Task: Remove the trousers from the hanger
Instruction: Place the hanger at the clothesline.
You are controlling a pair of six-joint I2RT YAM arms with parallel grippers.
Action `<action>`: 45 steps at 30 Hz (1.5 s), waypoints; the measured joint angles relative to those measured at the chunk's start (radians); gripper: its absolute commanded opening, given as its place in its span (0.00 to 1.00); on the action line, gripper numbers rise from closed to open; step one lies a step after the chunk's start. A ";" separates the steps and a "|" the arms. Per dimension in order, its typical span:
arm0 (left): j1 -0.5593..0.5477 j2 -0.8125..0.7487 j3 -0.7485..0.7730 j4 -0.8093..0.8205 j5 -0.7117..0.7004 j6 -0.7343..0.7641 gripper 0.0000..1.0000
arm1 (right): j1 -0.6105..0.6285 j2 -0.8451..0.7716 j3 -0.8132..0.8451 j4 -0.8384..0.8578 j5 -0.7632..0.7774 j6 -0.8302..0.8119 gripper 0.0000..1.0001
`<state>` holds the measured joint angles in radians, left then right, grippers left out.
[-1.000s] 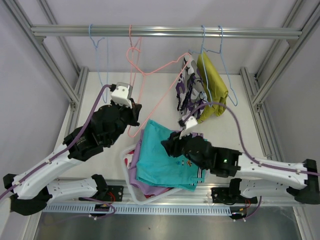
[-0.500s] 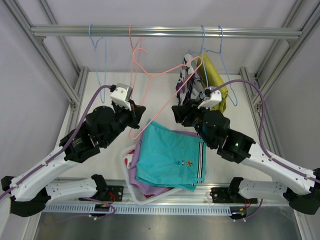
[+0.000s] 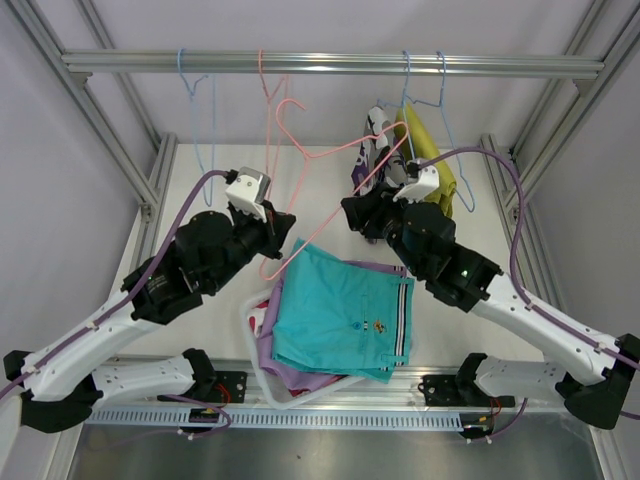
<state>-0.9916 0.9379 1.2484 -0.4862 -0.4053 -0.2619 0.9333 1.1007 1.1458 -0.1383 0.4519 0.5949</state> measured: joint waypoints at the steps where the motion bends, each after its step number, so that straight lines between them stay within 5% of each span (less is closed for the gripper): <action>1: 0.000 0.001 0.000 0.000 0.002 0.000 0.01 | -0.007 0.011 0.006 0.002 -0.009 0.000 0.48; 16: 0.000 0.002 -0.003 0.008 0.051 -0.010 0.01 | -0.076 0.182 0.029 0.034 -0.112 0.009 0.48; 28: 0.010 -0.016 -0.051 0.075 0.275 -0.055 0.01 | -0.093 0.276 0.103 0.046 -0.163 0.012 0.48; 45: 0.011 0.185 0.058 -0.042 0.523 -0.105 0.01 | -0.115 0.275 0.205 0.009 -0.174 -0.042 0.48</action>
<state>-0.9802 1.1225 1.3064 -0.5285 0.1173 -0.3672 0.8185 1.3762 1.3510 -0.1295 0.2783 0.5529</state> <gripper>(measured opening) 0.024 0.480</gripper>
